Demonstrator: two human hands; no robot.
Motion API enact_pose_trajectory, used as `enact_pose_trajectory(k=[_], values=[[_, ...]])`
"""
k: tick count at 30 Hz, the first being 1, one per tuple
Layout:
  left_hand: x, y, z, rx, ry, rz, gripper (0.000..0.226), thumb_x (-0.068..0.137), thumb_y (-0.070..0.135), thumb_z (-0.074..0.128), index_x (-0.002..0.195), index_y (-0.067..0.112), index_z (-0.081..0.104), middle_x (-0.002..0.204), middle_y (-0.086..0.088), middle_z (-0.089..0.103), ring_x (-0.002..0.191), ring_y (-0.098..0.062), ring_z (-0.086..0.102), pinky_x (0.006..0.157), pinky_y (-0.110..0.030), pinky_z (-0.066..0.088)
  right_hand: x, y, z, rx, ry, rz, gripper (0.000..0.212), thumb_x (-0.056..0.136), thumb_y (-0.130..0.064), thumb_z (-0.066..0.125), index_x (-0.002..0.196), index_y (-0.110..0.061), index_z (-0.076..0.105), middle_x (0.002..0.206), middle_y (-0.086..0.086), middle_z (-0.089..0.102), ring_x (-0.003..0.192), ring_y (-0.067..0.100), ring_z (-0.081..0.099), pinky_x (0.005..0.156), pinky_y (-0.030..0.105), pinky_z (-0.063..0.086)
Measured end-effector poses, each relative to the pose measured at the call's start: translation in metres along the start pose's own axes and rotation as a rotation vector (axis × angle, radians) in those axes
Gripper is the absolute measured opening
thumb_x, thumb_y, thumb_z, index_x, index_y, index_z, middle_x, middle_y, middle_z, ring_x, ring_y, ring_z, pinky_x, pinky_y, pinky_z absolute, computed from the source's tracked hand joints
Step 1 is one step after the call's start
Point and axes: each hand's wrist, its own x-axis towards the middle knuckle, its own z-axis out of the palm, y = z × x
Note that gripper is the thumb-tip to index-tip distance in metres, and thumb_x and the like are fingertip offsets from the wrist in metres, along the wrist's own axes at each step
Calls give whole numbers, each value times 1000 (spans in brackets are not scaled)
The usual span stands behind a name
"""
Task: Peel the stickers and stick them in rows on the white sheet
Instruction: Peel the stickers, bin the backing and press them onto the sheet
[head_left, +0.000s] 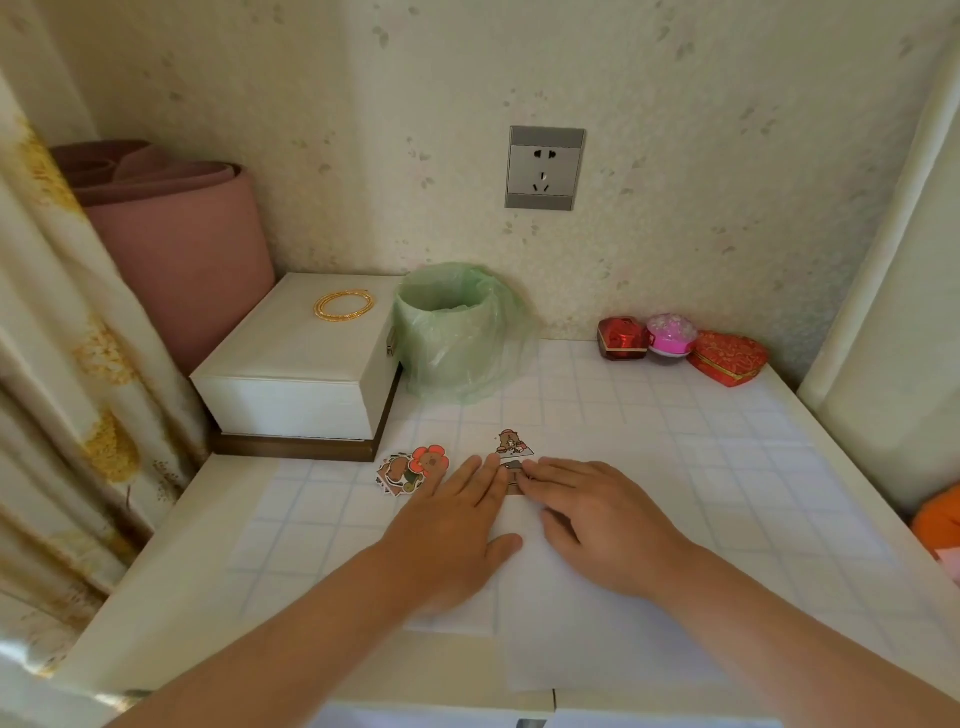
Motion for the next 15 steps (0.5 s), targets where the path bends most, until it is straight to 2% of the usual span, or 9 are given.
enact_pose_trajectory(k=[3, 5, 7, 9, 10, 12, 15], values=[[3, -7, -7, -158, -9, 23, 72, 103, 52, 26, 158, 16, -5, 167, 1, -7, 152, -13, -12, 124, -35, -6, 9, -5, -6, -9, 12, -11, 42, 89, -29, 42, 121, -27, 68, 125, -11, 67, 111, 16, 63, 85, 35, 53], [4, -17, -18, -277, 98, 20, 68, 105, 42, 35, 159, 17, 3, 167, 1, 5, 153, -13, -3, 123, -30, 1, 17, -7, -6, -11, 26, -10, 41, 88, -30, 39, 116, -29, 69, 118, -11, 67, 102, 18, 63, 81, 36, 52], [4, -29, -29, -365, 255, -27, 58, 105, 31, 40, 157, 17, 18, 163, 0, 23, 151, -16, 14, 121, -27, 11, 26, -11, -6, -7, 36, 7, 39, 89, -28, 40, 113, -28, 70, 118, -9, 66, 99, 20, 63, 79, 36, 50], [3, -41, -39, -424, 345, -106, 47, 105, 20, 42, 151, 15, 37, 148, -4, 47, 137, -19, 41, 114, -27, 30, 36, -19, -6, 23, 46, 19, 33, 91, -23, 47, 113, -24, 71, 118, -5, 67, 98, 23, 64, 78, 37, 50], [1, -47, -42, -448, 339, -155, 41, 104, 15, 42, 145, 13, 45, 135, -4, 56, 122, -18, 52, 104, -26, 39, 41, -24, -7, 49, 39, 27, 31, 93, -21, 50, 116, -23, 71, 117, -5, 67, 98, 23, 63, 79, 38, 49], [-1, -58, -43, -379, 281, -240, 31, 103, 12, 42, 130, 9, 56, 114, -3, 63, 98, -18, 59, 85, -23, 44, 51, -34, -9, 100, 2, 50, 30, 98, -22, 51, 123, -24, 68, 118, -6, 66, 102, 20, 60, 84, 35, 47], [0, -66, -37, -200, 229, -294, 24, 103, 22, 47, 113, 9, 64, 104, -7, 65, 93, -22, 61, 80, -34, 48, 63, -45, -7, 167, -41, 82, 30, 101, -27, 49, 126, -28, 65, 122, -8, 63, 108, 16, 58, 88, 31, 45]])
